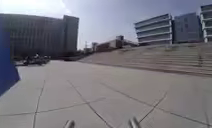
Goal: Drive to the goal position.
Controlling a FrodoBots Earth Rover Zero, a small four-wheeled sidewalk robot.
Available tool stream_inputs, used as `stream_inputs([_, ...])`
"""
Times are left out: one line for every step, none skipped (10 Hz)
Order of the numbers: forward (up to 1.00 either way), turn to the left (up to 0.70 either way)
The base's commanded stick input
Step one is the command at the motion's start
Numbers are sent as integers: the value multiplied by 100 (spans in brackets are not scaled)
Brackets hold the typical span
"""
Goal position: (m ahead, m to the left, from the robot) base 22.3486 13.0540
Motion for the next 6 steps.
stream_inputs([100, 6])
stream_inputs([100, 27])
stream_inputs([100, 27])
stream_inputs([100, 27])
stream_inputs([100, 27])
stream_inputs([100, 27])
